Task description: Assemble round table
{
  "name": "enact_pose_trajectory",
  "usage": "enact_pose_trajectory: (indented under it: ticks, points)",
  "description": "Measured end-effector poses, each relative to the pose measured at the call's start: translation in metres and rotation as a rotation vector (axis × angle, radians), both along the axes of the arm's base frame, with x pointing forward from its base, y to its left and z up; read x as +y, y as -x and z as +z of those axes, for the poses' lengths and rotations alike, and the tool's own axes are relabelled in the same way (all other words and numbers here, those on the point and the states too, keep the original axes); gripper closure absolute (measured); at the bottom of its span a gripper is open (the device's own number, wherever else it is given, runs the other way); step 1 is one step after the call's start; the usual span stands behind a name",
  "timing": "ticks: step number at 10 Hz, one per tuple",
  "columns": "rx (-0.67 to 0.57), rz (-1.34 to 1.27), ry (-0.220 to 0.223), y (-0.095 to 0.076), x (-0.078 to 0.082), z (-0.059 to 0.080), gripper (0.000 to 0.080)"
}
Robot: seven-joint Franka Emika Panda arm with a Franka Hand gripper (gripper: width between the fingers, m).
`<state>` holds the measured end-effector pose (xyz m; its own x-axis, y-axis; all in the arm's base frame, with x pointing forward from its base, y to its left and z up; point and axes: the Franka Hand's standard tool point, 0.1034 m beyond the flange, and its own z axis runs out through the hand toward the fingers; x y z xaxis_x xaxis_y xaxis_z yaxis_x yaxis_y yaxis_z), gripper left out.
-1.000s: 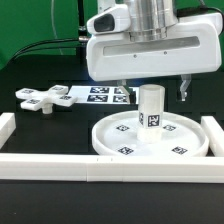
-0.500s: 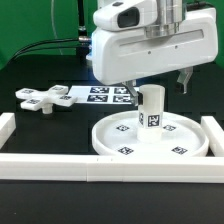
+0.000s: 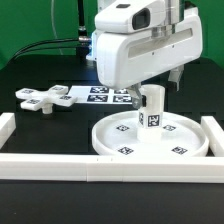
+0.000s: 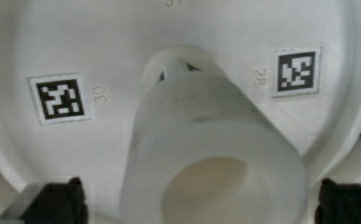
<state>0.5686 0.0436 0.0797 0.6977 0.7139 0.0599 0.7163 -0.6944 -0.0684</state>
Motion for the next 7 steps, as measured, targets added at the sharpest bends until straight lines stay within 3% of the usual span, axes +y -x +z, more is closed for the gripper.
enact_pose_trajectory:
  ticks: [2, 7]
  points:
    - [-0.016, 0.246, 0.039, 0.0006, -0.0022, -0.001, 0.0151]
    - [-0.024, 0.691, 0.078, 0.0021, -0.007, -0.0037, 0.0151]
